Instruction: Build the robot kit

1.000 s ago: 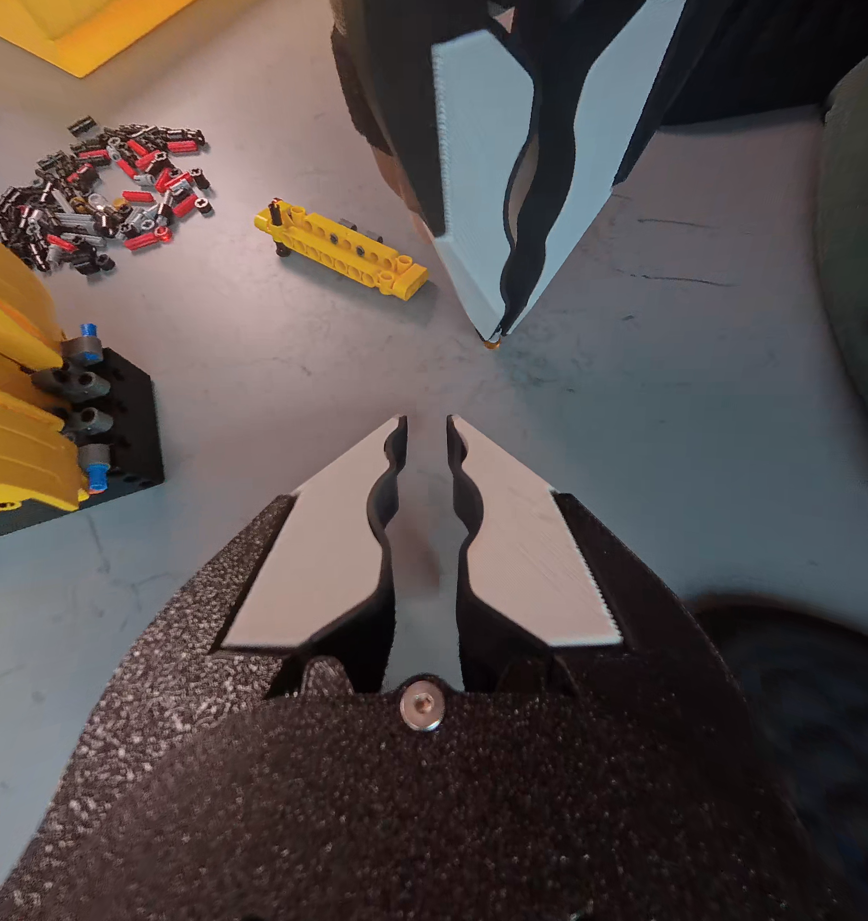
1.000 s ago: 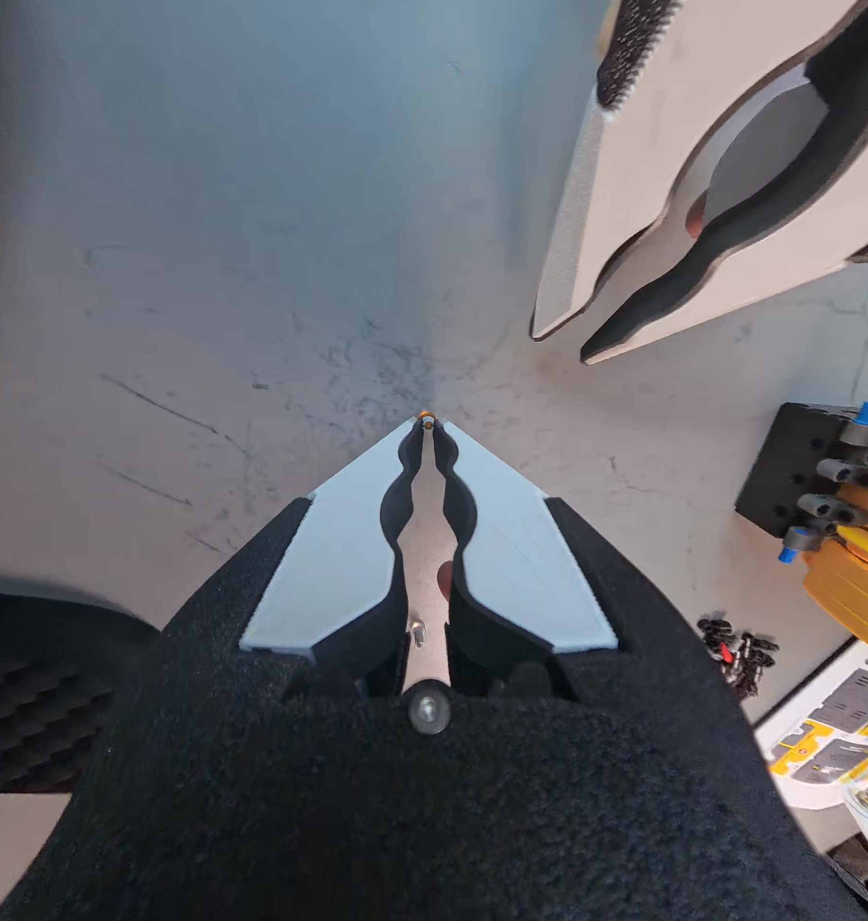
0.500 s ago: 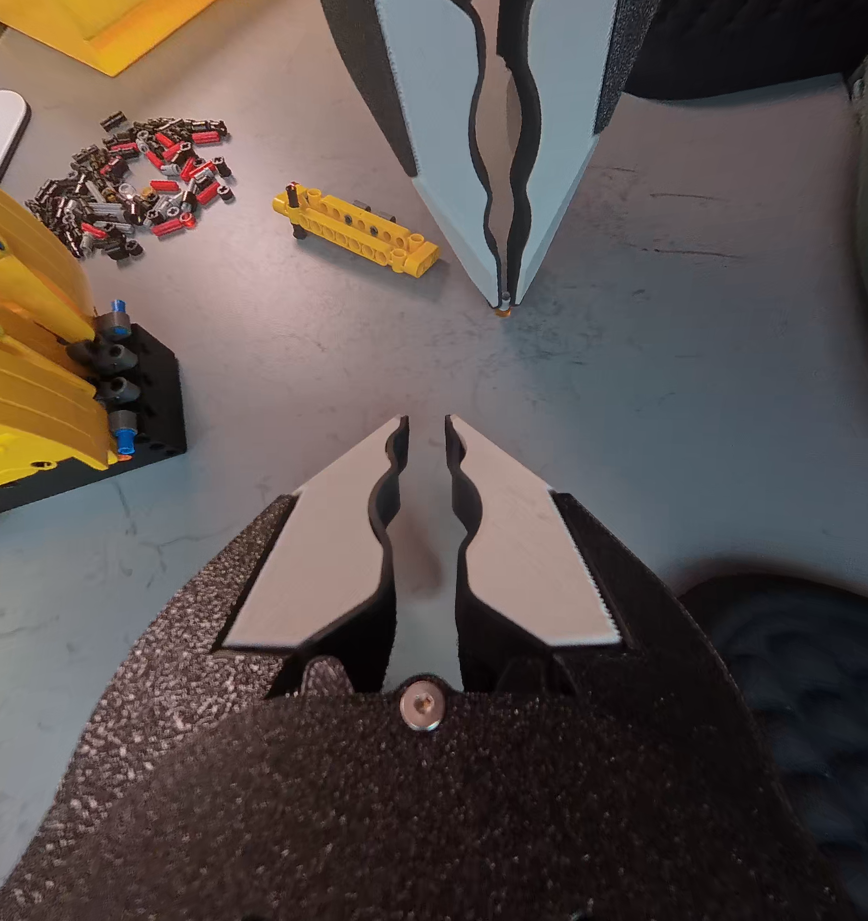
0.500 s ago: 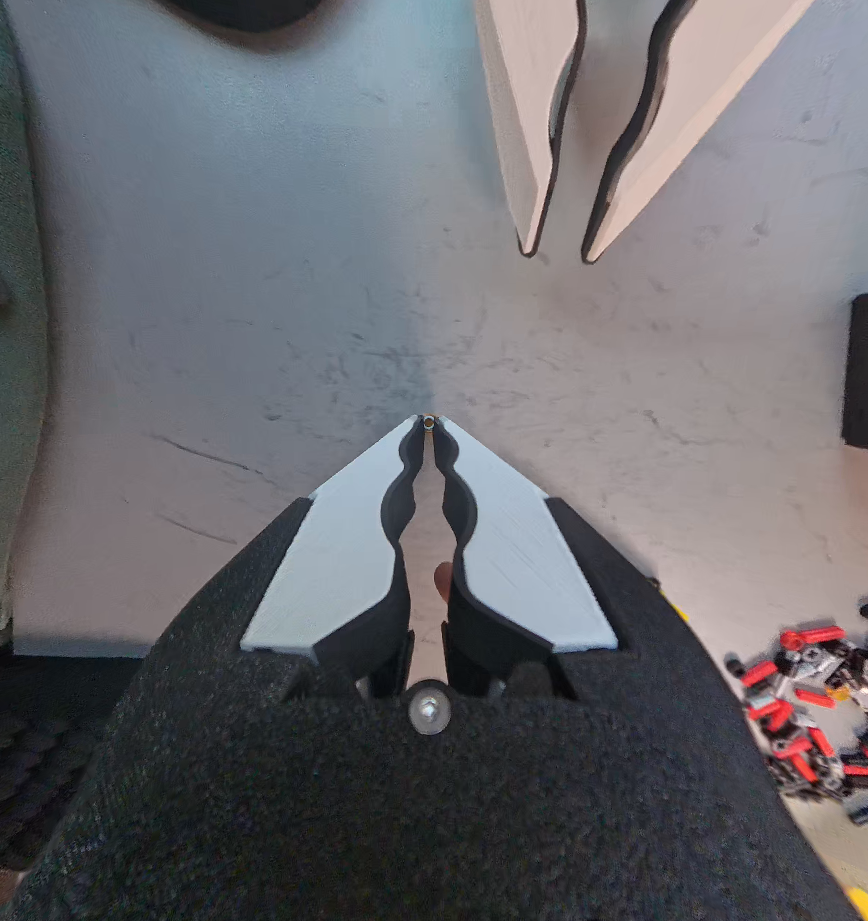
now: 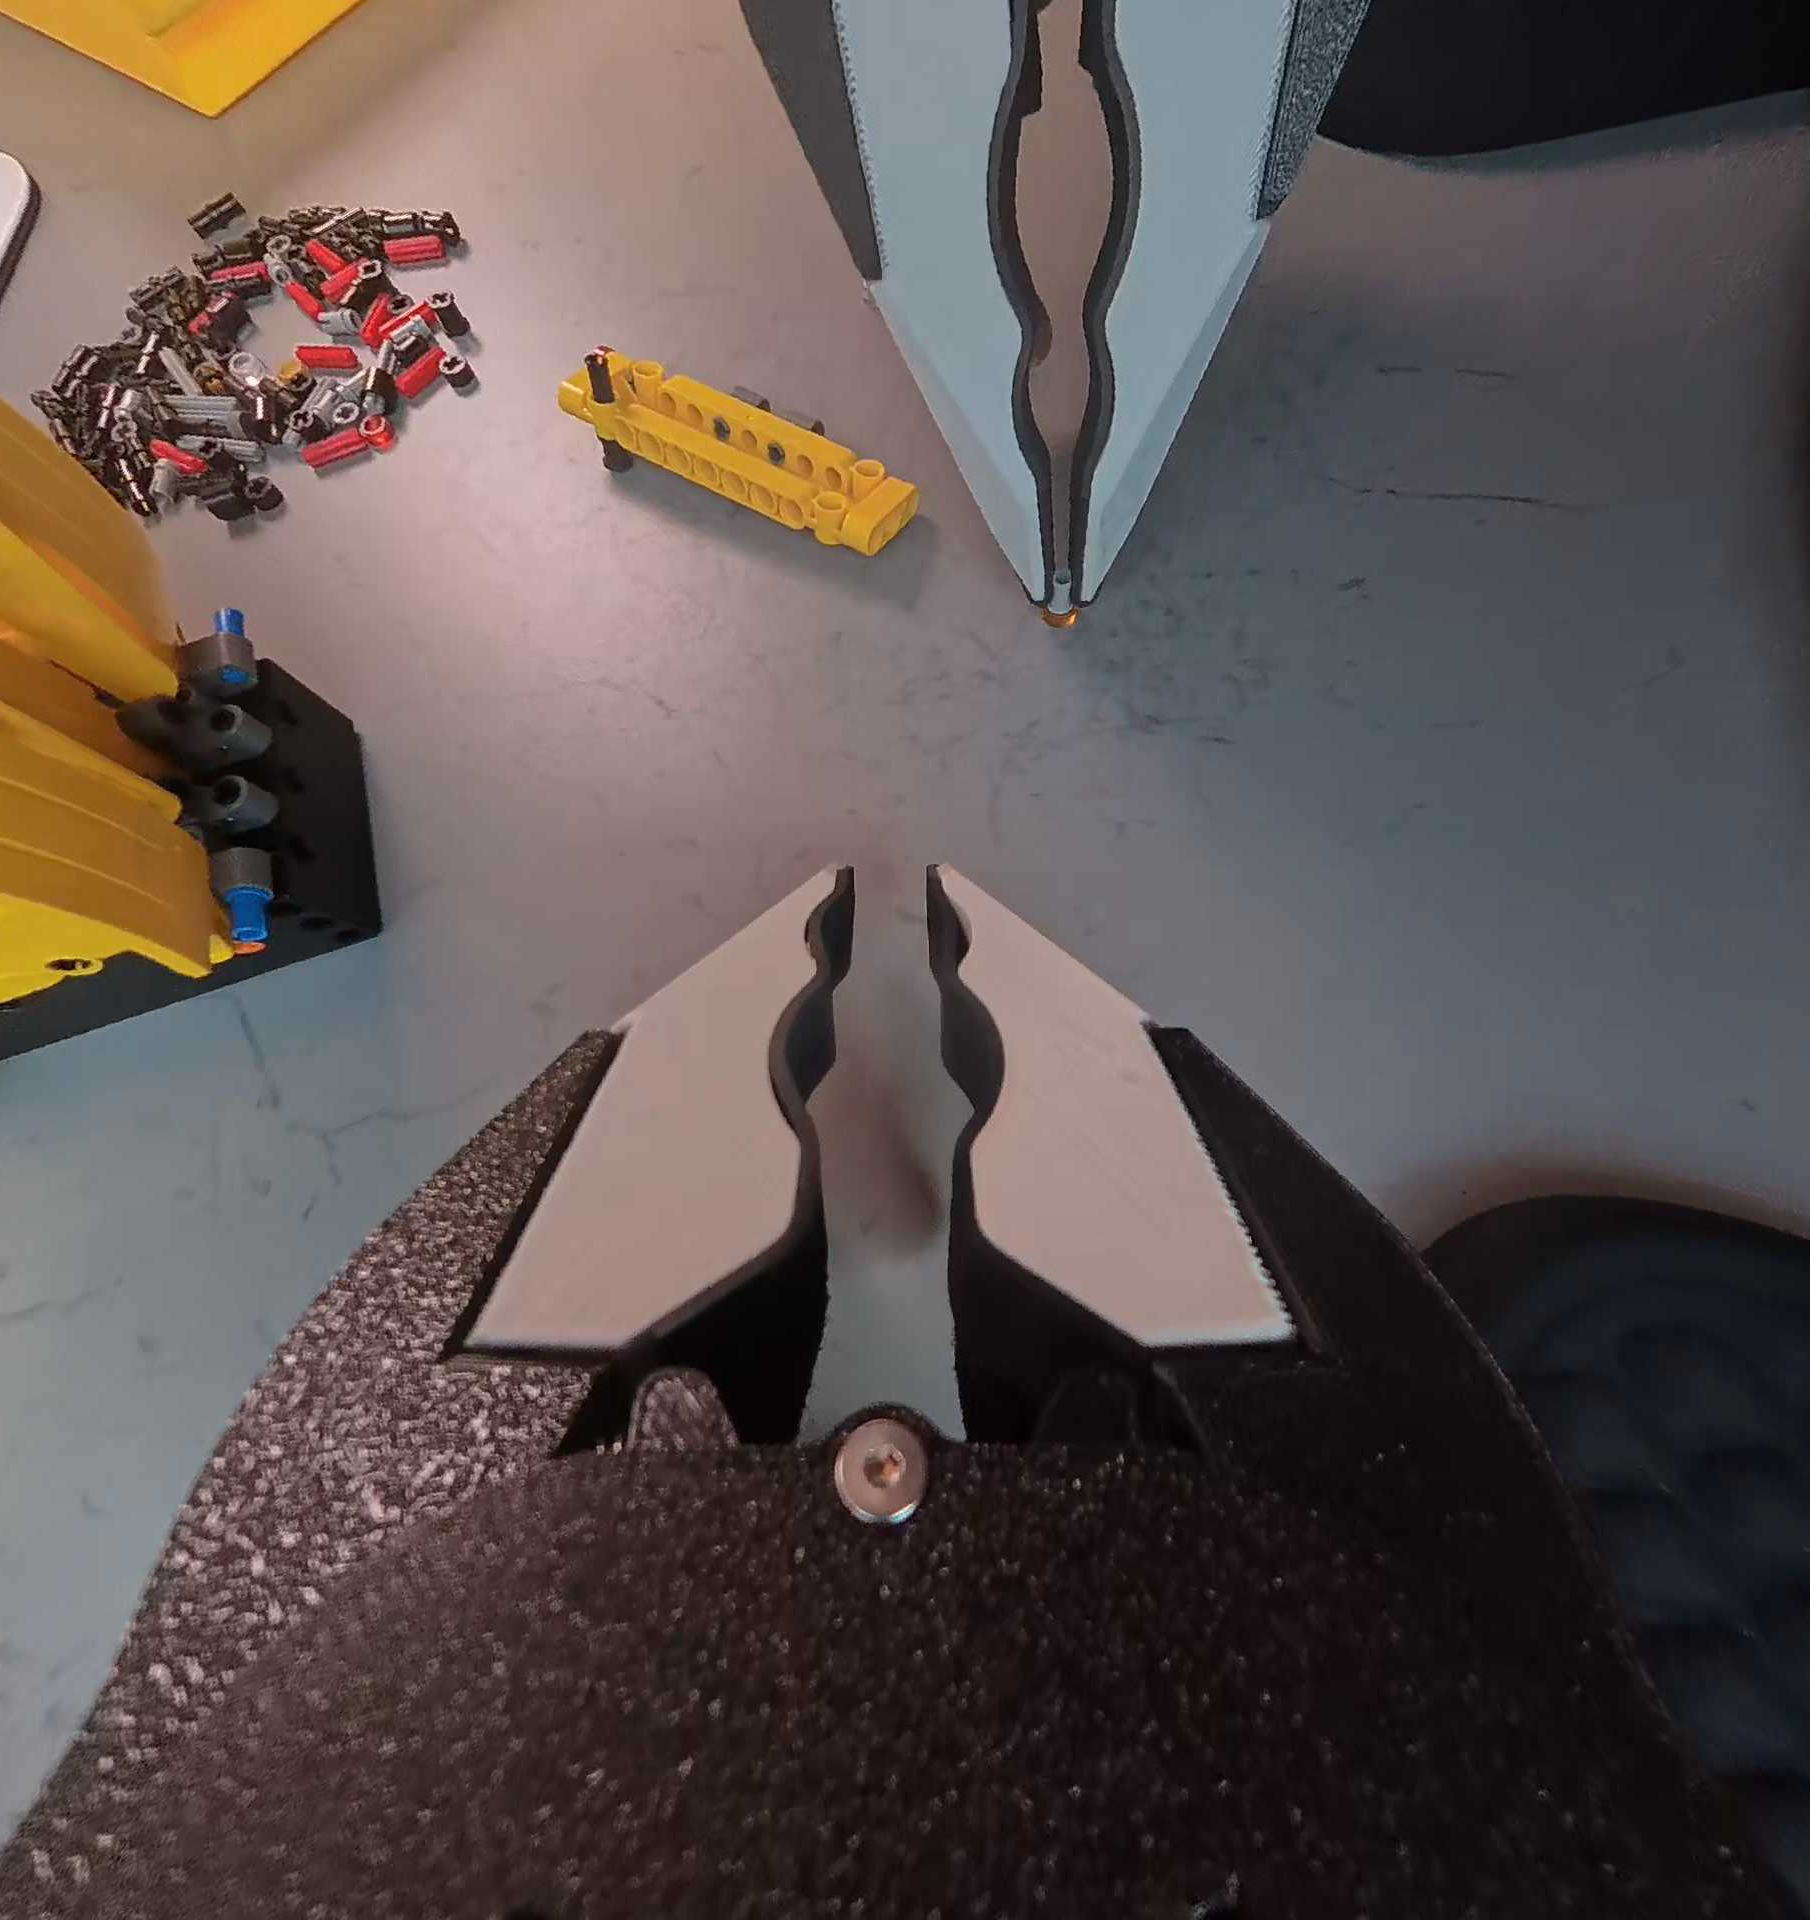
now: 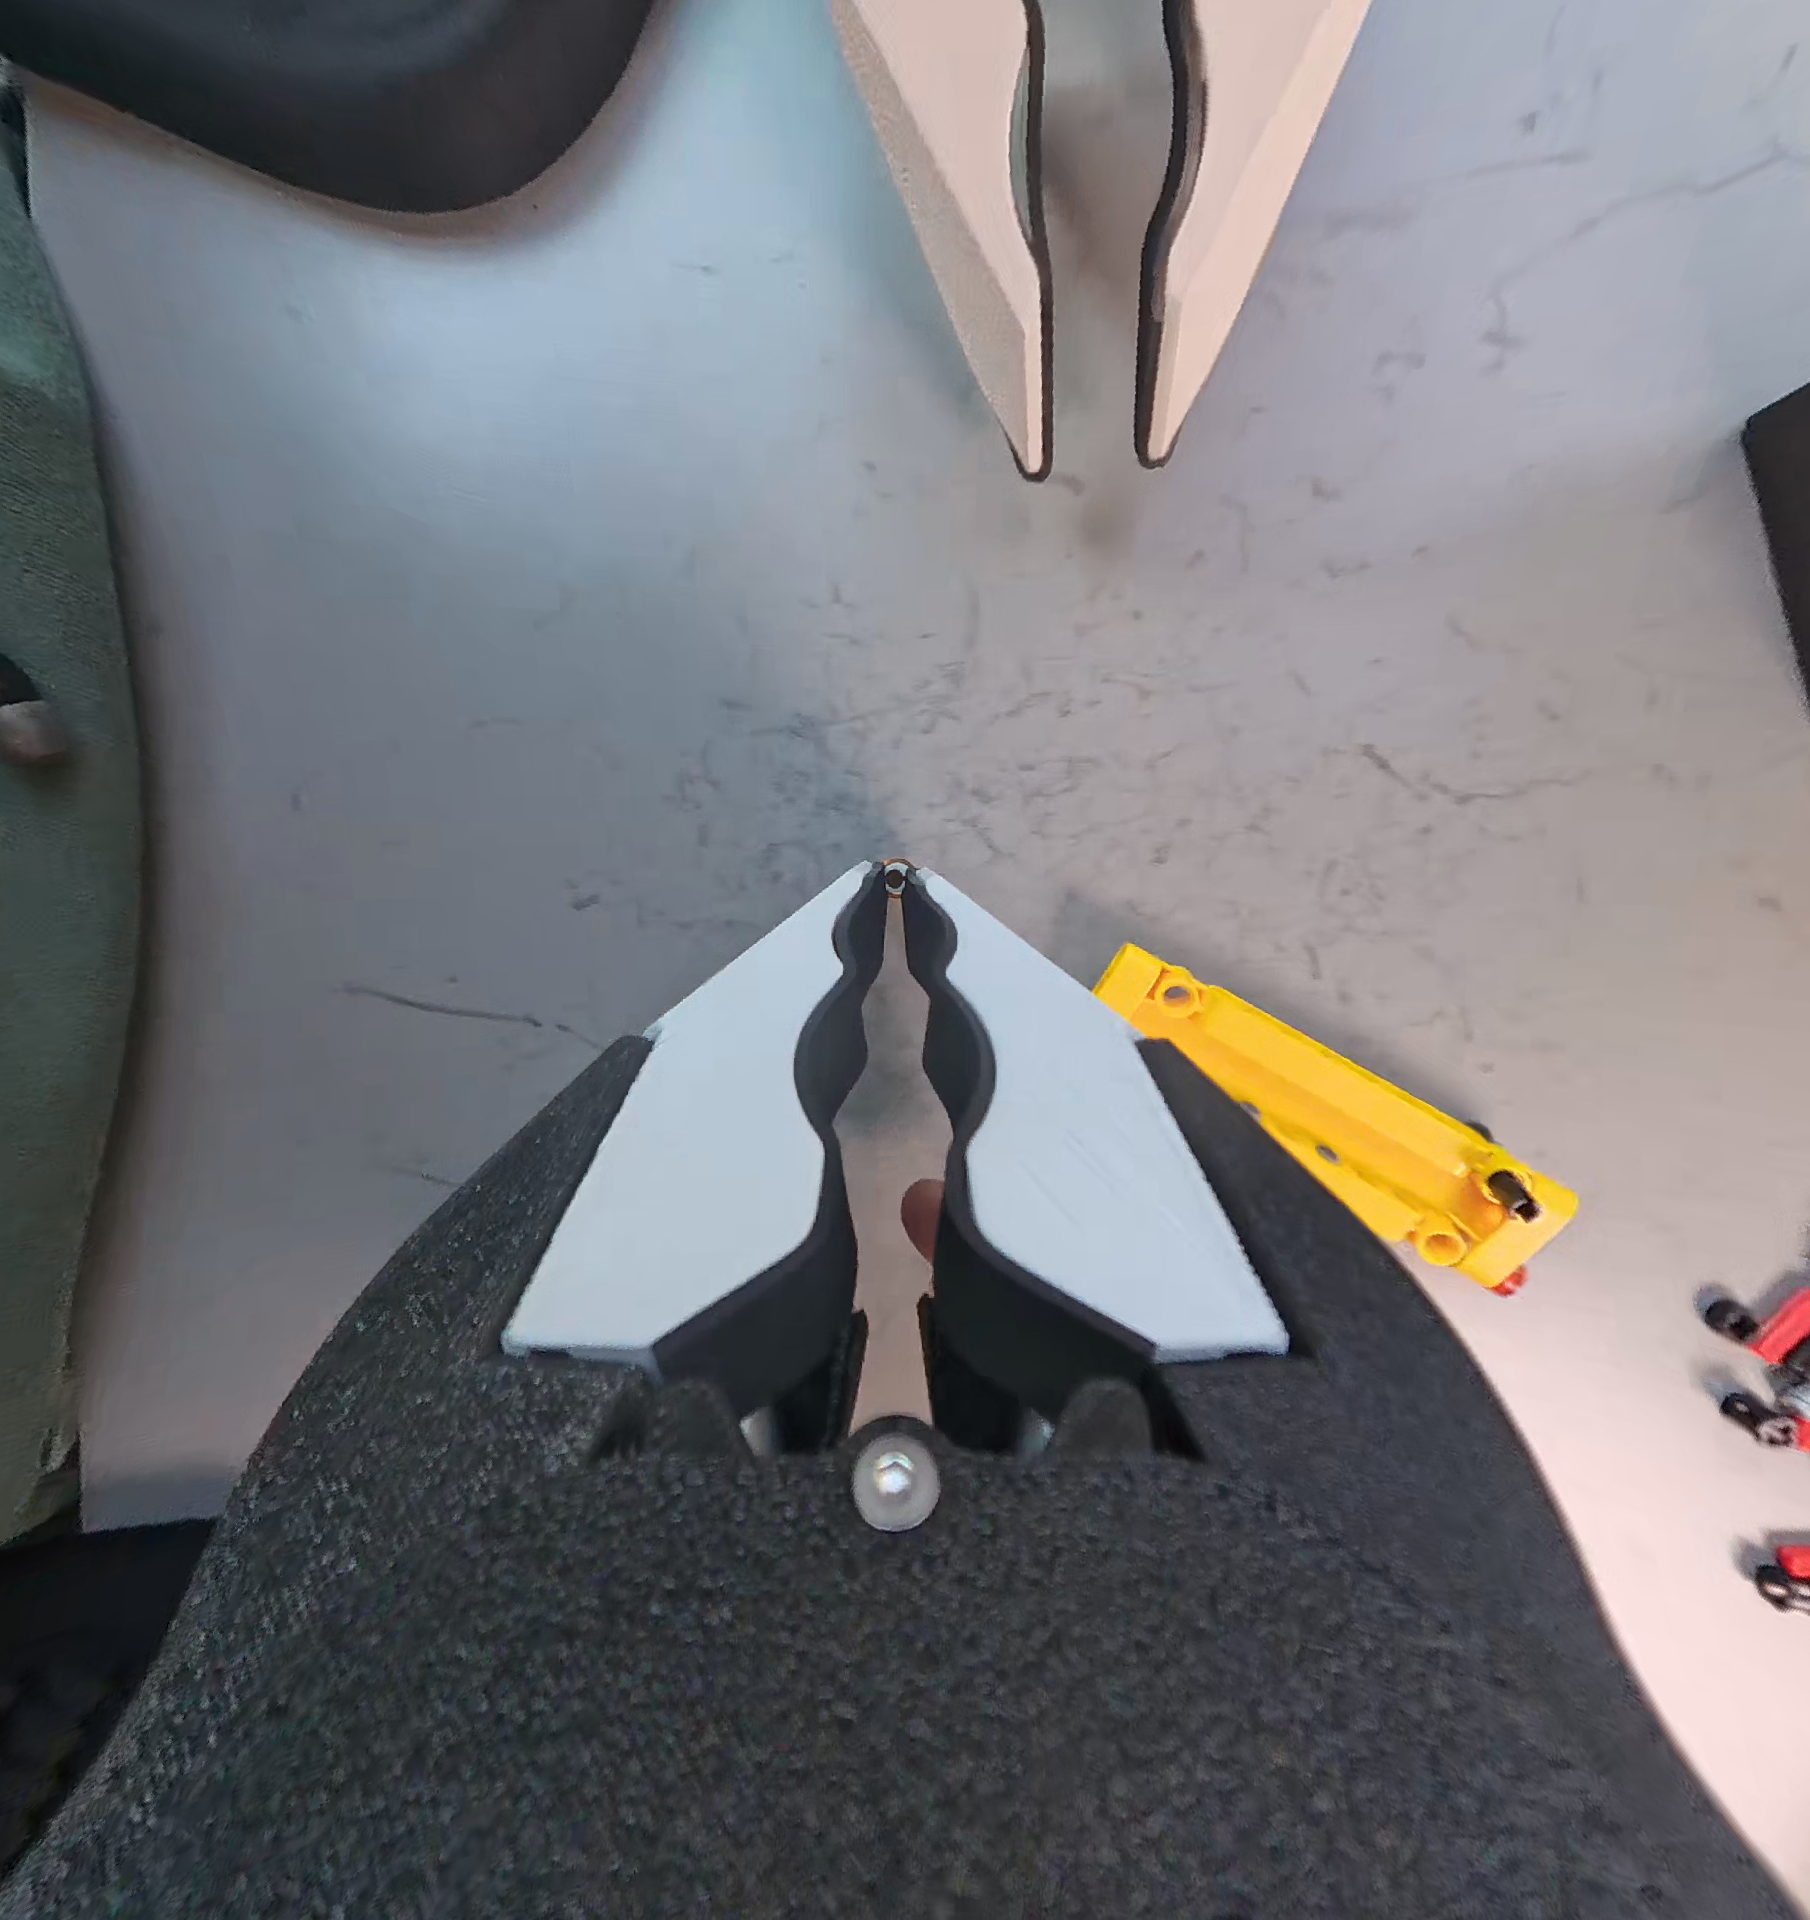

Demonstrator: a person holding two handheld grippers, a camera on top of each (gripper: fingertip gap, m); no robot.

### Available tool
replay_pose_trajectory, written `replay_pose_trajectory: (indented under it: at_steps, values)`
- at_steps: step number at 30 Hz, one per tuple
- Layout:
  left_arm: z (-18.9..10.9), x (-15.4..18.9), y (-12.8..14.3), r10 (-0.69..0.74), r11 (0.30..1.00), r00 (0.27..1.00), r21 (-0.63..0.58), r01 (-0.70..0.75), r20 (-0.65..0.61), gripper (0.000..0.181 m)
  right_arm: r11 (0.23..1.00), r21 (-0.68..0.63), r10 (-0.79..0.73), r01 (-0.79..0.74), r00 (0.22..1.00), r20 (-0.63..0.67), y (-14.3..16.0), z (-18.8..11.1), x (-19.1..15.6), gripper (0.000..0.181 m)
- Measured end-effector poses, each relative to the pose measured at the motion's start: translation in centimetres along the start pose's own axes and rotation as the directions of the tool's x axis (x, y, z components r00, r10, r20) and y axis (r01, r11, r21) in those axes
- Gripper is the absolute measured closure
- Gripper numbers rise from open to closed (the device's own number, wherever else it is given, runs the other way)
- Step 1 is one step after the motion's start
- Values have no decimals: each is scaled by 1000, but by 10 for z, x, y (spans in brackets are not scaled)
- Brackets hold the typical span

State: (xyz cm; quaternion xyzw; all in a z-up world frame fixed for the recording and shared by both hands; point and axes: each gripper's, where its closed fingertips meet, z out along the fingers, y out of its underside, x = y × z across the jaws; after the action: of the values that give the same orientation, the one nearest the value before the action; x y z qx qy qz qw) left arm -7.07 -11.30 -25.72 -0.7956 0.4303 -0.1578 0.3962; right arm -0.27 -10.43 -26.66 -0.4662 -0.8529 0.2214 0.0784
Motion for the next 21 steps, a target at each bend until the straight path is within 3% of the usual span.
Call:
replay_pose_trajectory:
  at_steps: [5, 14, 21]
  values:
    - [-1, -1, -1, 0, 1000, 1000, 10, 0, 8, 168, 999, -32, 8, -8, 1000, 5, 0, 0, 0, 178]
    - [-8, -6, -7, -54, 997, 999, 62, 54, 1, 159, 995, 98, 24, -10, 989, -148, 5, -4, -3, 177]
    - [-12, -13, -12, -96, 990, 995, 107, 94, 13, 152, 993, 106, 75, -58, 983, -169, 33, -19, -3, 177]
